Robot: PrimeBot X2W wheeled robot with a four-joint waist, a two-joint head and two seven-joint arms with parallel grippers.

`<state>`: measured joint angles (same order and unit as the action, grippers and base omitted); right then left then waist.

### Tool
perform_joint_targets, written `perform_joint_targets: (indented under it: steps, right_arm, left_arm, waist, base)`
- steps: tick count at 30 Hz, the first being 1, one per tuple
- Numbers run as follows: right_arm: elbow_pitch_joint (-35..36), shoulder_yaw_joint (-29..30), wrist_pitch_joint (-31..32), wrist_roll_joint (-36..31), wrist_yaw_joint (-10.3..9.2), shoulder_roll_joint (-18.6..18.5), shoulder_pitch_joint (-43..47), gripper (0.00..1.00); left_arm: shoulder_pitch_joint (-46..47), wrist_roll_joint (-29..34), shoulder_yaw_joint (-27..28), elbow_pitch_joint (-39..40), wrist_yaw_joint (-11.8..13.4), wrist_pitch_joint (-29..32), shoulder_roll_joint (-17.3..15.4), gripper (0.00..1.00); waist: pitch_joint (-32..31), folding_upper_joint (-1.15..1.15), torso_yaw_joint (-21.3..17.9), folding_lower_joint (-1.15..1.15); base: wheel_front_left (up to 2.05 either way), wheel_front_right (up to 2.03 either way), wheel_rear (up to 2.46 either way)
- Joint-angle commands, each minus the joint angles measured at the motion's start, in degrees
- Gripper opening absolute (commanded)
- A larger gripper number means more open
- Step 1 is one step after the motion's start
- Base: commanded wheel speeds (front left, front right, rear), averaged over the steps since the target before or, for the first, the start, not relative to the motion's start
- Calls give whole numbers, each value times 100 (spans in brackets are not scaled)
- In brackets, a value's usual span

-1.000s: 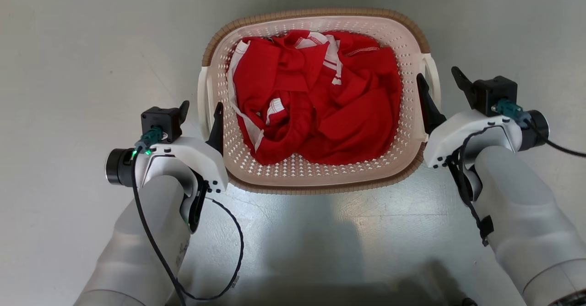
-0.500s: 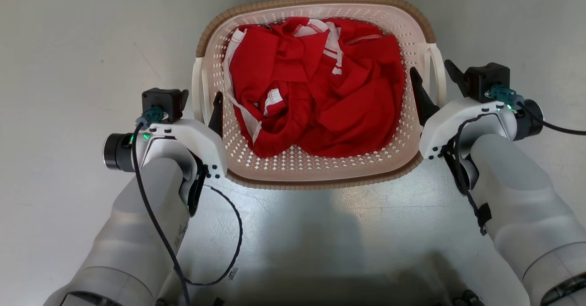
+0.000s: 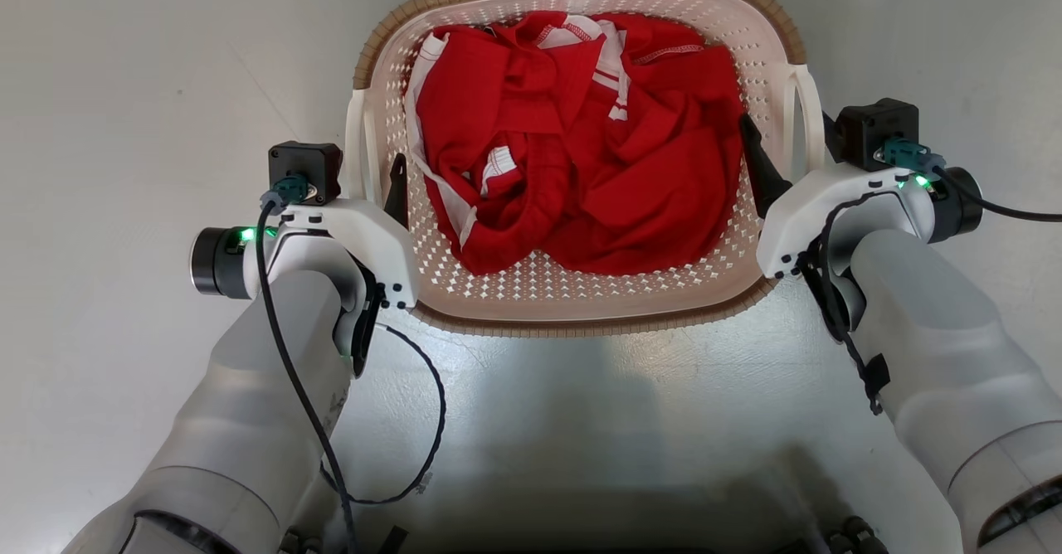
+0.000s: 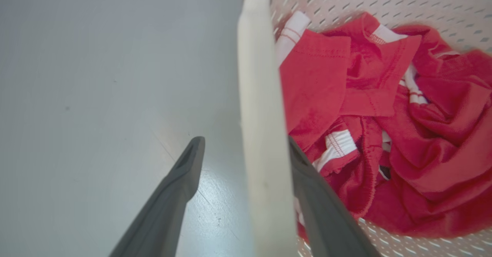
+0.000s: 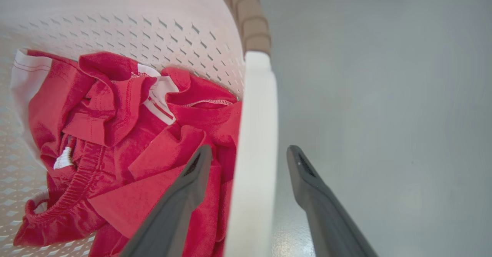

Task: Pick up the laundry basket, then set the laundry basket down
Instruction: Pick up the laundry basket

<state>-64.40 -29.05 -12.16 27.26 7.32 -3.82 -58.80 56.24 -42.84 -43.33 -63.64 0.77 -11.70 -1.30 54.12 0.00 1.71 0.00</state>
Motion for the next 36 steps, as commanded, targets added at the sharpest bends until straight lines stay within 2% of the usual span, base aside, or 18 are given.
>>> perform_joint_targets:
  steps: [1, 4, 5, 6, 7, 8, 19, 25, 36]
  right_arm:
    - [-19, -121, 25, 91, 17, 94, 191, 100]
    - [-46, -211, 34, 176, 17, 94, 161, 100]
    - [-57, -238, 34, 200, 17, 94, 150, 100]
    - [-70, -264, 31, 223, 17, 94, 140, 80]
    - [-82, -289, 28, 243, 17, 94, 129, 34]
    - [-97, -310, 17, 255, 17, 94, 114, 0]
    - [-298, -518, -102, 376, 17, 94, 119, 0]
    - [-355, -679, -42, 527, 17, 94, 302, 0]
    - [-496, -948, 468, 873, 17, 94, 731, 0]
  left_arm:
    - [-27, -74, 7, -7, 69, -7, -158, 100]
    - [3, -185, -109, -35, 92, -5, -158, 100]
    - [14, -220, -147, -44, 96, -2, -158, 88]
    - [27, -245, -192, -50, 91, -4, -158, 45]
    - [40, -278, -224, -55, 91, -13, -158, 0]
    - [50, -309, -255, -61, 91, -20, -158, 0]
    - [36, -556, -687, -162, 158, -74, -158, 0]
    - [-116, -668, -910, -308, 201, -2, -158, 0]
    - [-469, -643, -1335, -664, 232, 301, -158, 0]
  waist:
    - [14, 0, 2, 0]
    - [31, 0, 0, 0]
    - [37, 0, -1, 0]
    - [42, 0, -2, 0]
    - [48, 0, -3, 0]
    - [52, 0, -3, 0]
    - [-260, 0, 41, 0]
    - [-706, 0, 4, 0]
    - [-1676, 0, -147, 0]
  base:
    - [0, 0, 0]
    - [0, 0, 0]
    - [0, 0, 0]
    - [0, 0, 0]
    - [0, 0, 0]
    - [0, 0, 0]
    - [0, 0, 0]
    - [0, 0, 0]
    - [0, 0, 0]
